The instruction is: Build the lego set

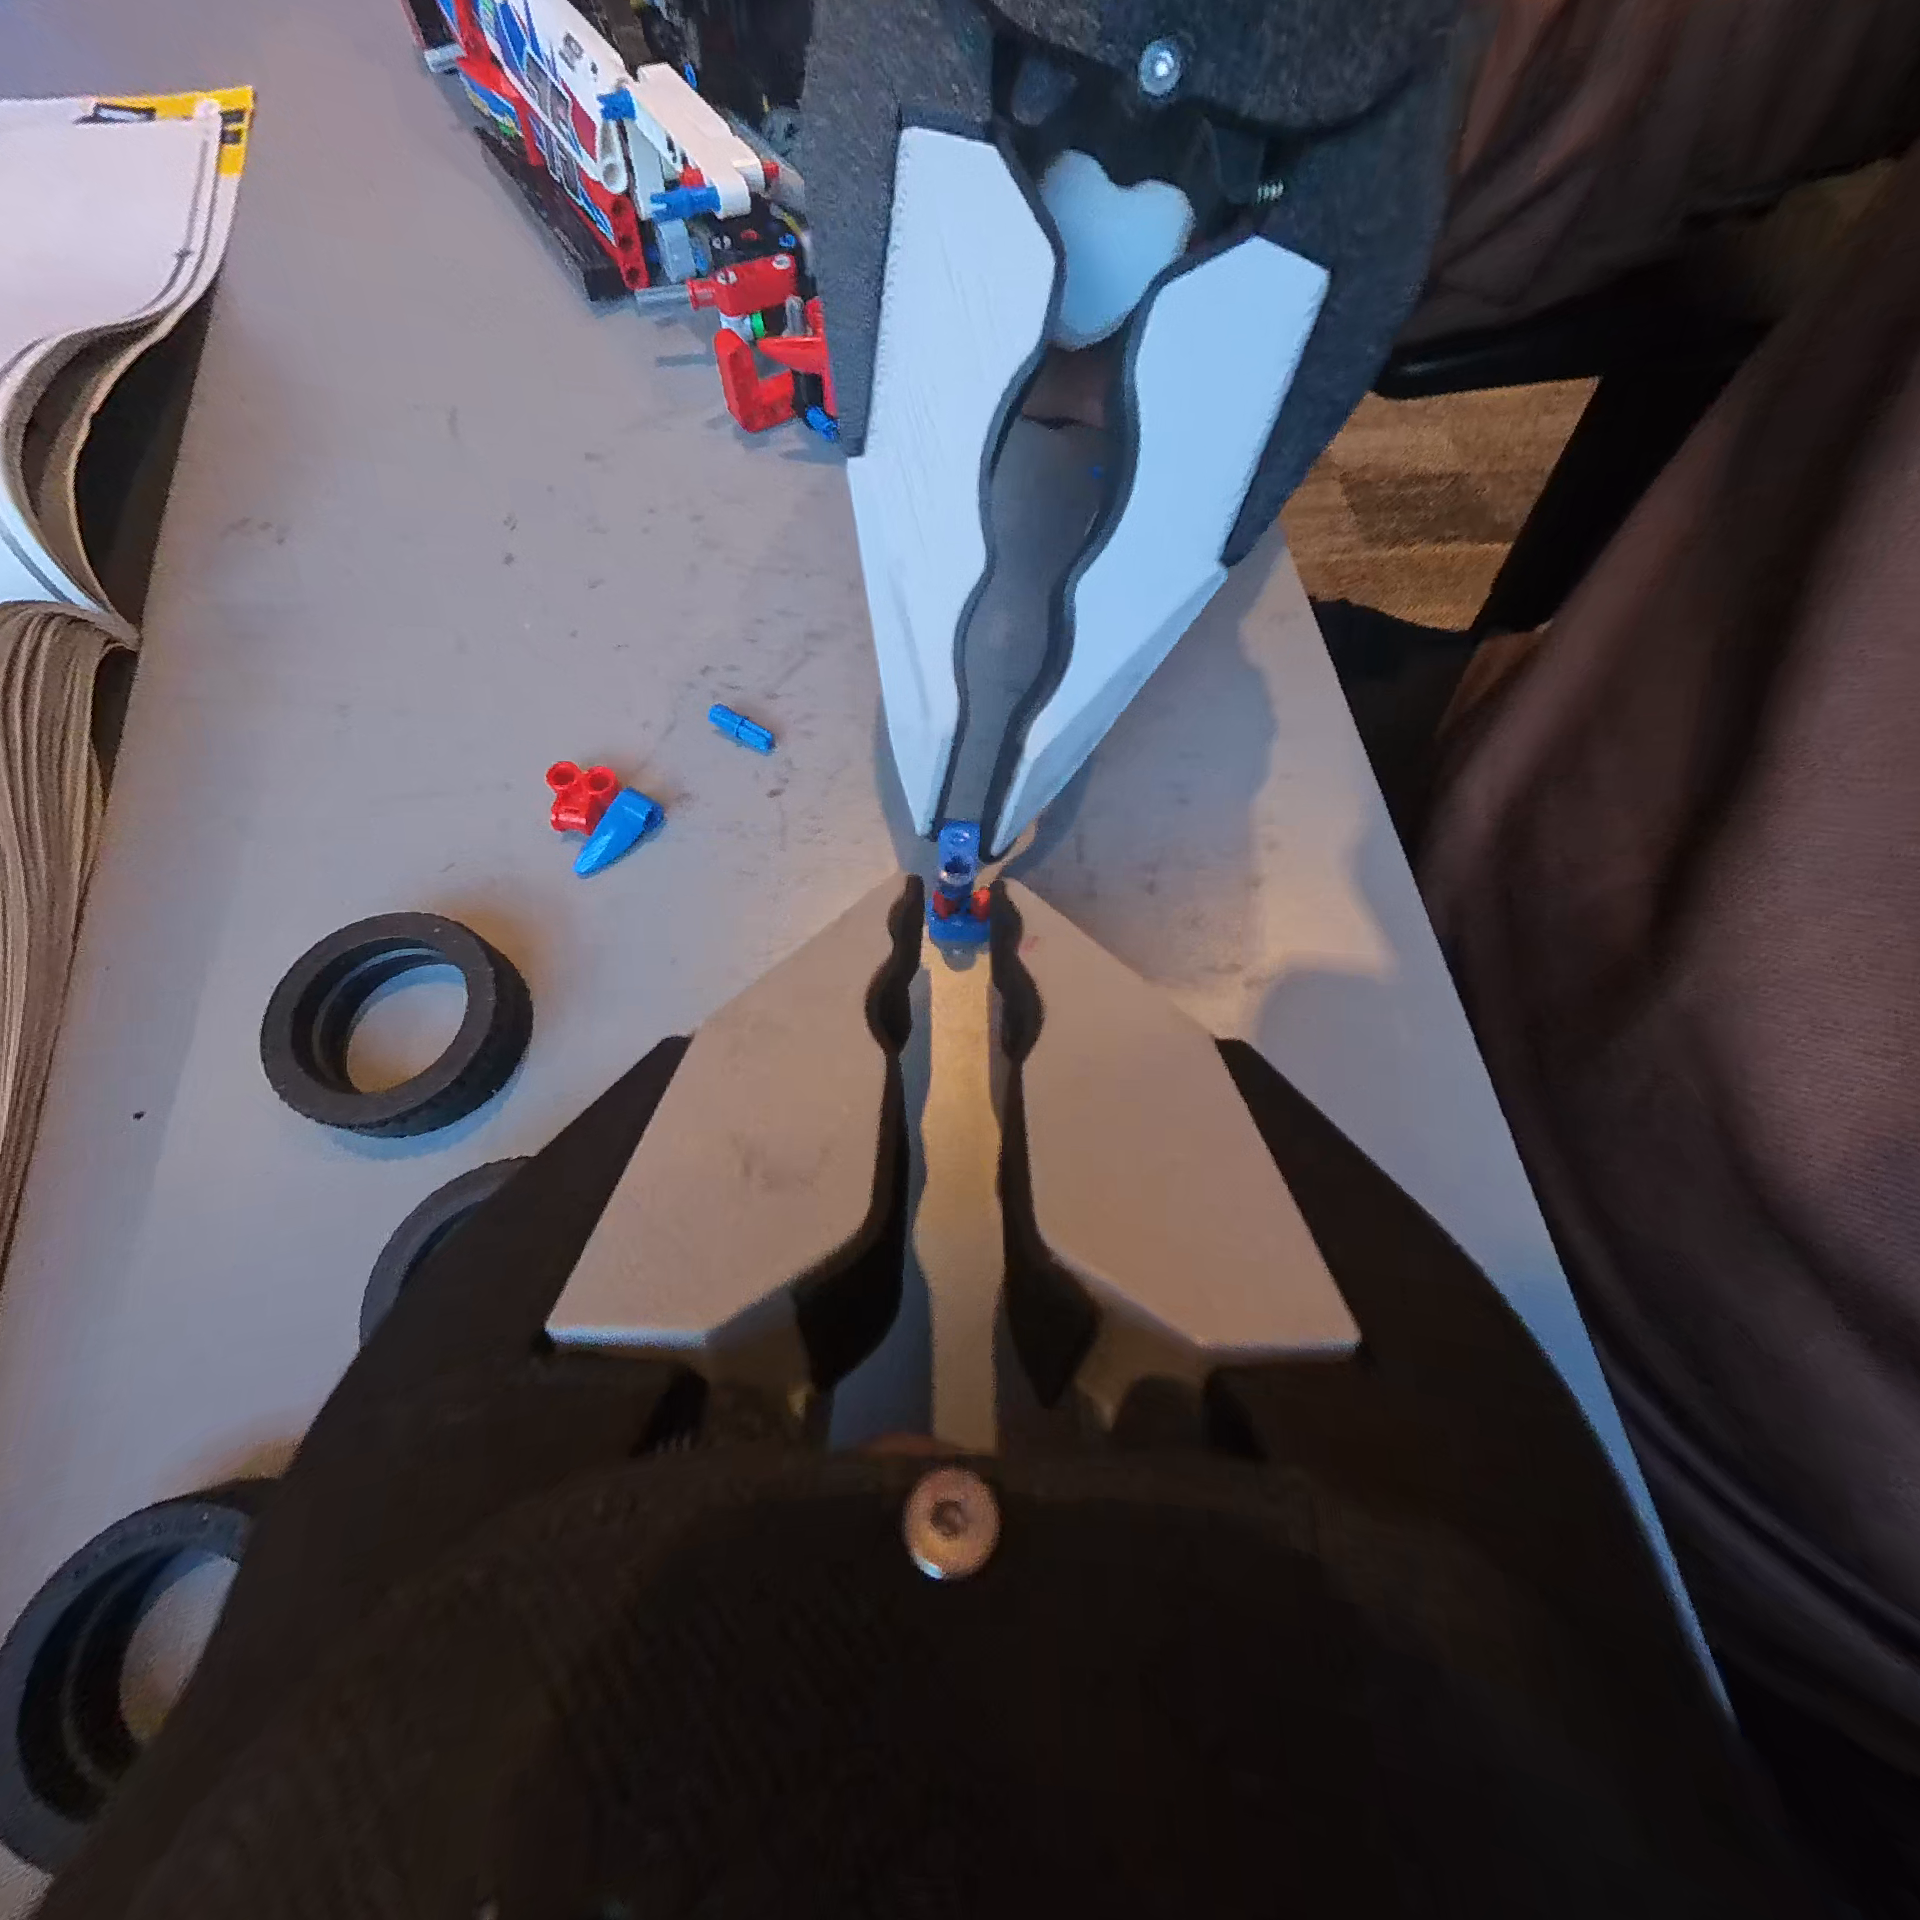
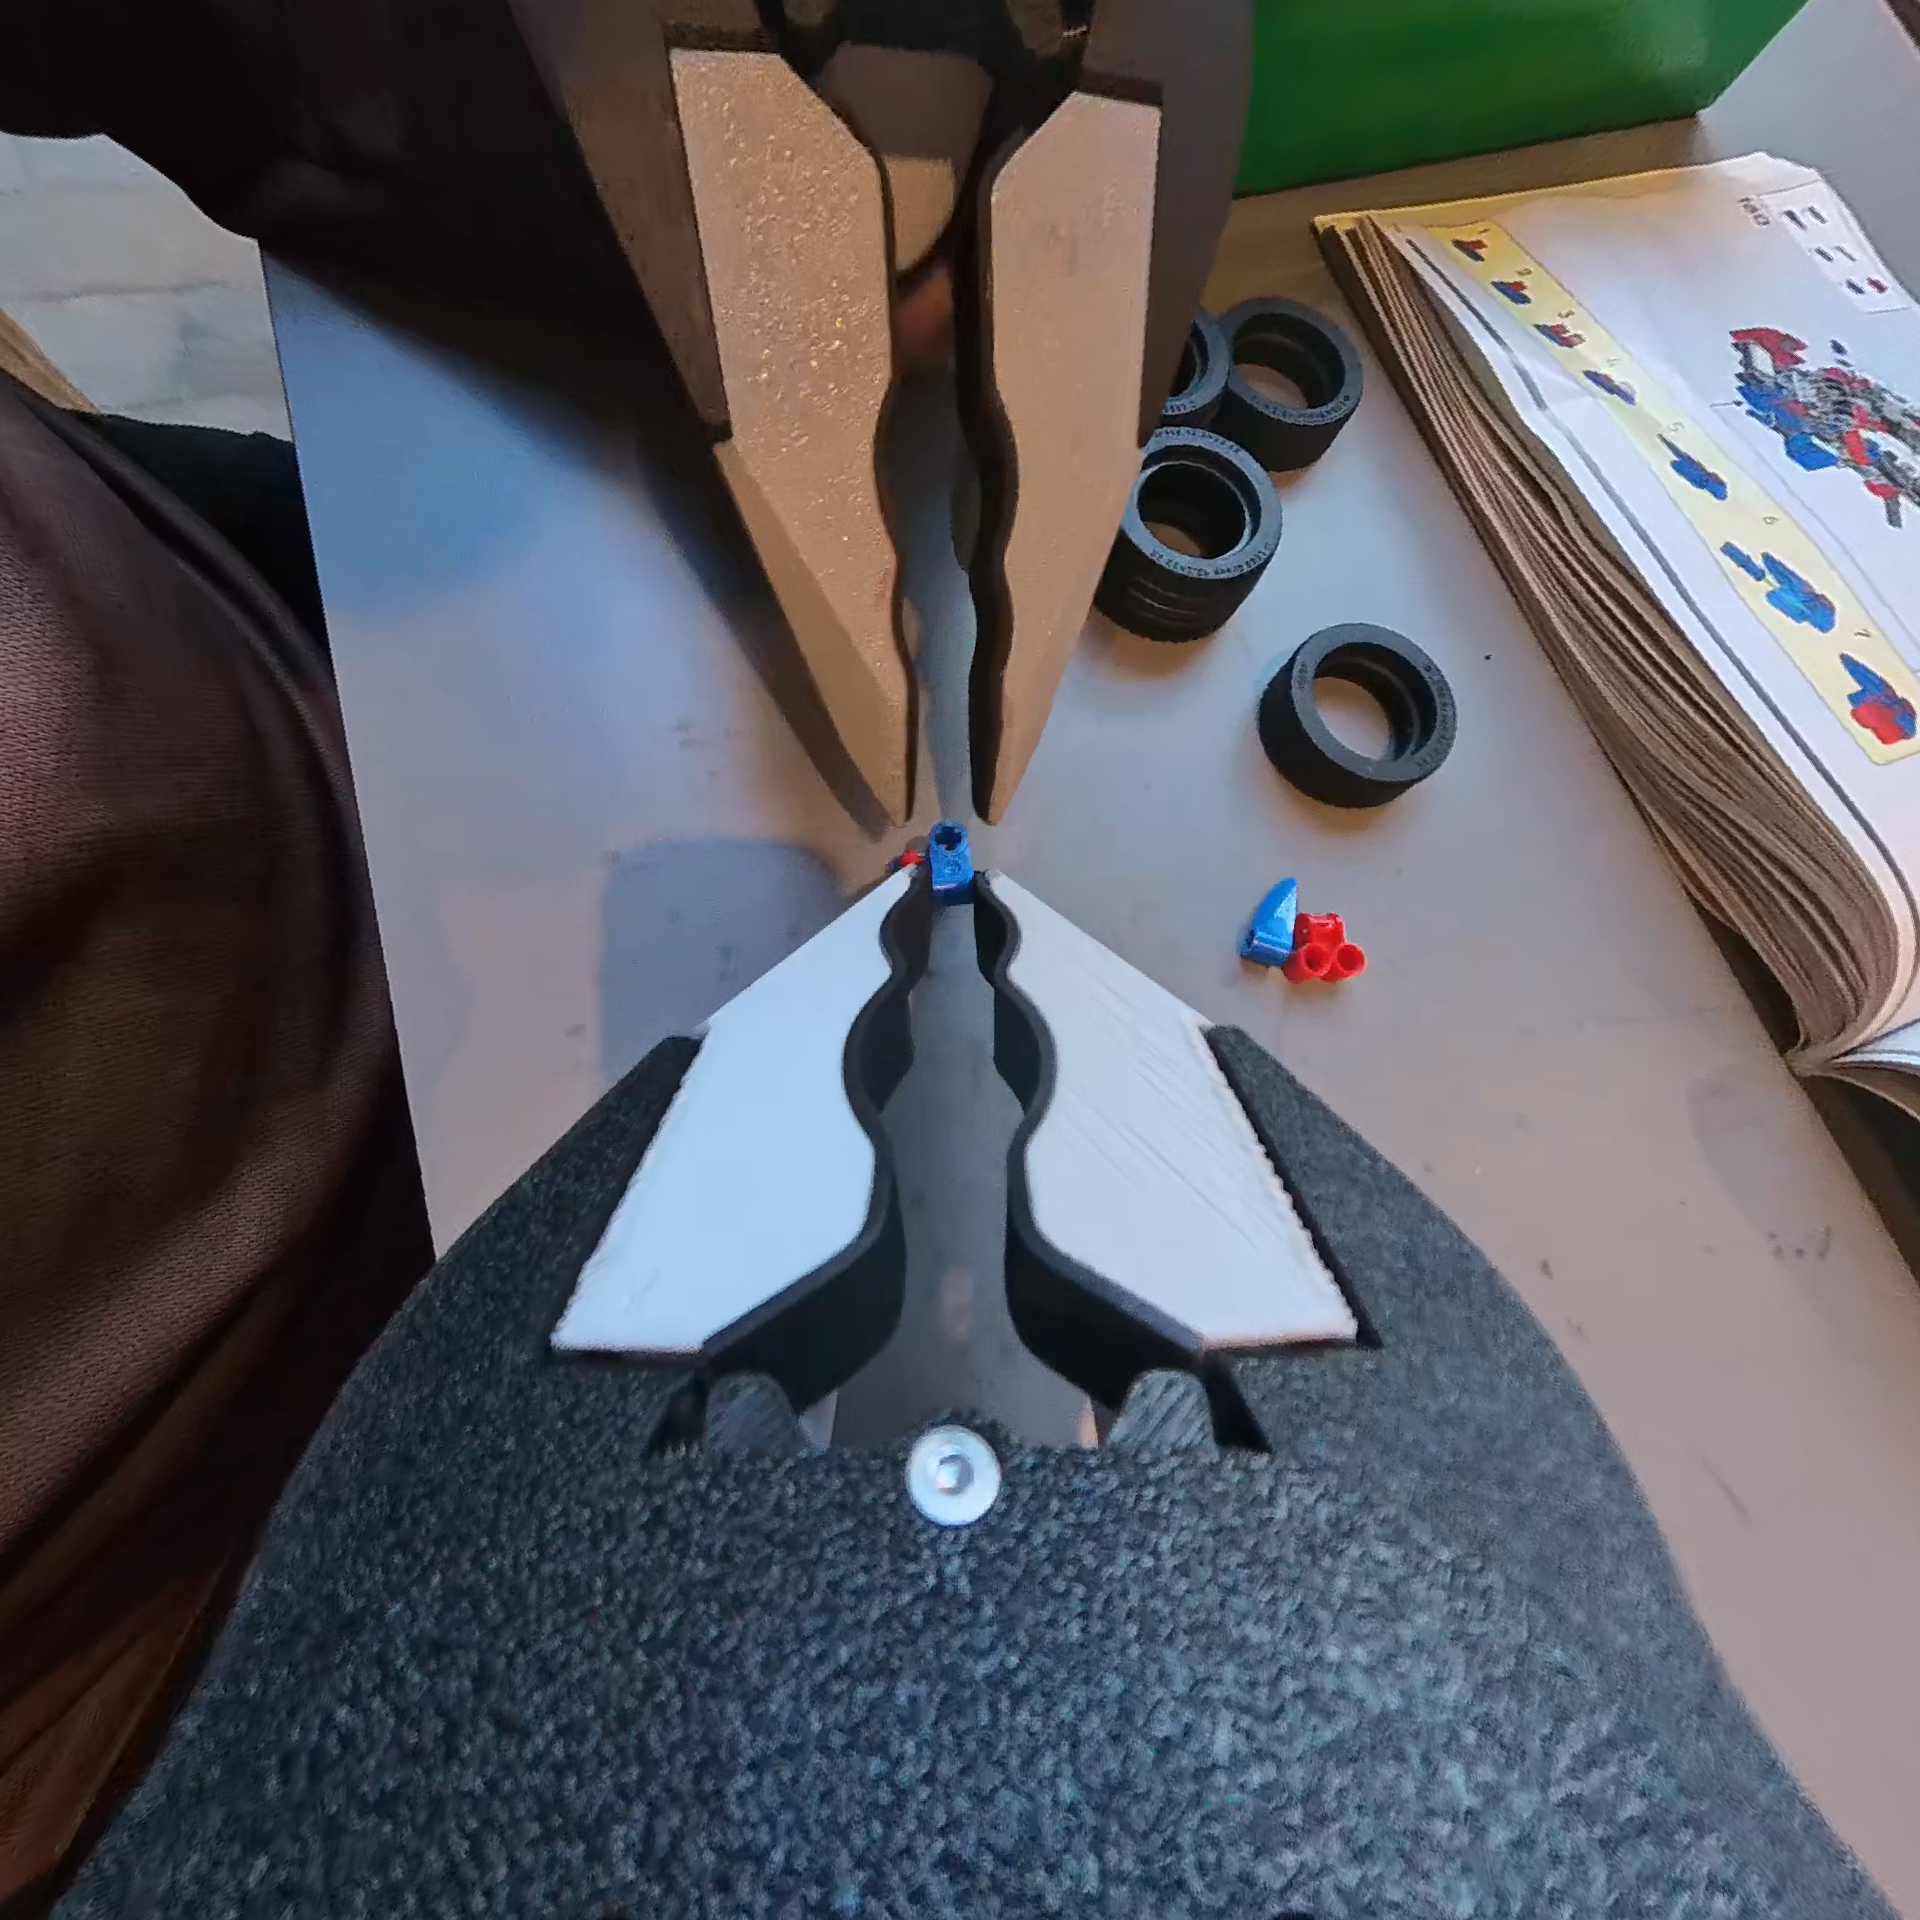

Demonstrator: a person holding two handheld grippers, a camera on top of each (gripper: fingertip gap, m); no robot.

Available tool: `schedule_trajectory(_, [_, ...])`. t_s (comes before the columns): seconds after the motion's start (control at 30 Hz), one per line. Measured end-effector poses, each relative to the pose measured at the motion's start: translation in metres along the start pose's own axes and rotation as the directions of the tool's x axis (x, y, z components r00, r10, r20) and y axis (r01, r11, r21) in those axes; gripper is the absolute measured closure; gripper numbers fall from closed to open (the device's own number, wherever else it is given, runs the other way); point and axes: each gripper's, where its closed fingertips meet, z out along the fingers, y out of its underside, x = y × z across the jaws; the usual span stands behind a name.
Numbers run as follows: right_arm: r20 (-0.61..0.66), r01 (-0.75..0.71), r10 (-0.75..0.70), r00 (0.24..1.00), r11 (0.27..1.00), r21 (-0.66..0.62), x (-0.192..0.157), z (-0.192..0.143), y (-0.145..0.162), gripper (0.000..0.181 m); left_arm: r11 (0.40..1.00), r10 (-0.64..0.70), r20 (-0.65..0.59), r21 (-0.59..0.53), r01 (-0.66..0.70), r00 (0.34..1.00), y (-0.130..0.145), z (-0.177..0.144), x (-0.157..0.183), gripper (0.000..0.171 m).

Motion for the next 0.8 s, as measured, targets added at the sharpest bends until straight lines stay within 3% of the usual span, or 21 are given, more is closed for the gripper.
schedule_trajectory(0.23, [0.012,0.008,-0.008,1.0,1.0,-0.011,0.0001,0.001,0.0,0.174,1.0,-0.007,-0.025,0.001,0.007,1.0,-0.0017,0.0018,-0.0004,0.17])
schedule_trajectory(0.8, [0.03,0.002,-0.002,1.0,1.0,-0.021,0.0006,0.0034,0.0036,0.174,1.0,-0.001,-0.025,-0.024,0.001,1.0,0.0008,0.0052,-0.0007,0.167])
